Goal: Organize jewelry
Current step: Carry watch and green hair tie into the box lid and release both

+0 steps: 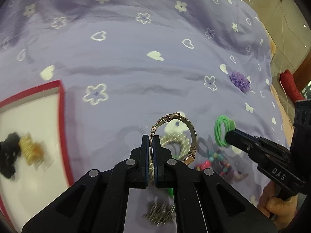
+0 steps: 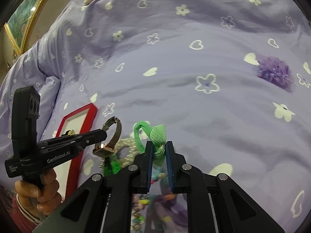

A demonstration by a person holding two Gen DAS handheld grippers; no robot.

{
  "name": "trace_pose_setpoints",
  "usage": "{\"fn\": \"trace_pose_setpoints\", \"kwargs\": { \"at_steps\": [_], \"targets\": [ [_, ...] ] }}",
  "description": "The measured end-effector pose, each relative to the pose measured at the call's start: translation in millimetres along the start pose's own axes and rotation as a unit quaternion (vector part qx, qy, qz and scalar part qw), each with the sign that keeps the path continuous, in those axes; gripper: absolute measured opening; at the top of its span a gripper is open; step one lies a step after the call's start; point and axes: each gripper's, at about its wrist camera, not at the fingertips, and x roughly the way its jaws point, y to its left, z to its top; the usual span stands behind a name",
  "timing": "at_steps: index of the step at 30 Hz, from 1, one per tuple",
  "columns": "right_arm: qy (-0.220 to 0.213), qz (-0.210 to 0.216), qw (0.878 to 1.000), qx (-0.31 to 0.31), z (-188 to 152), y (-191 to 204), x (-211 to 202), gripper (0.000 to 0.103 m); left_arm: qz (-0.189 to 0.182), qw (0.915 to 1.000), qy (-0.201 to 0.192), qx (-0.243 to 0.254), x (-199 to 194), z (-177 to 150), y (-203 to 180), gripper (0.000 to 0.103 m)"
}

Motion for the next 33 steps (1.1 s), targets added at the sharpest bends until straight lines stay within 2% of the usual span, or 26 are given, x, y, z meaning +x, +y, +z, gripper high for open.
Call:
{"fn": "trace_pose_setpoints", "kwargs": {
  "at_steps": [7, 19, 33],
  "targets": [
    [0.003, 0.019, 1.000, -0.020, -5, 33, -1, 0.012, 0.001, 0.9995, -0.018, -0.028, -34, -22, 25, 0.003],
    [0.023, 0.054, 0.997, -0.059, -20, 91, 12, 0.012, 0.031, 0.9960, -0.045, -0.070, -82, -57, 74, 0.003],
    [0.050, 0.086, 0.990, -0.103, -32, 153, 38, 0.013, 0.065, 0.9874, -0.054, -0.134, -110, -93, 146, 0.003]
  ]
}}
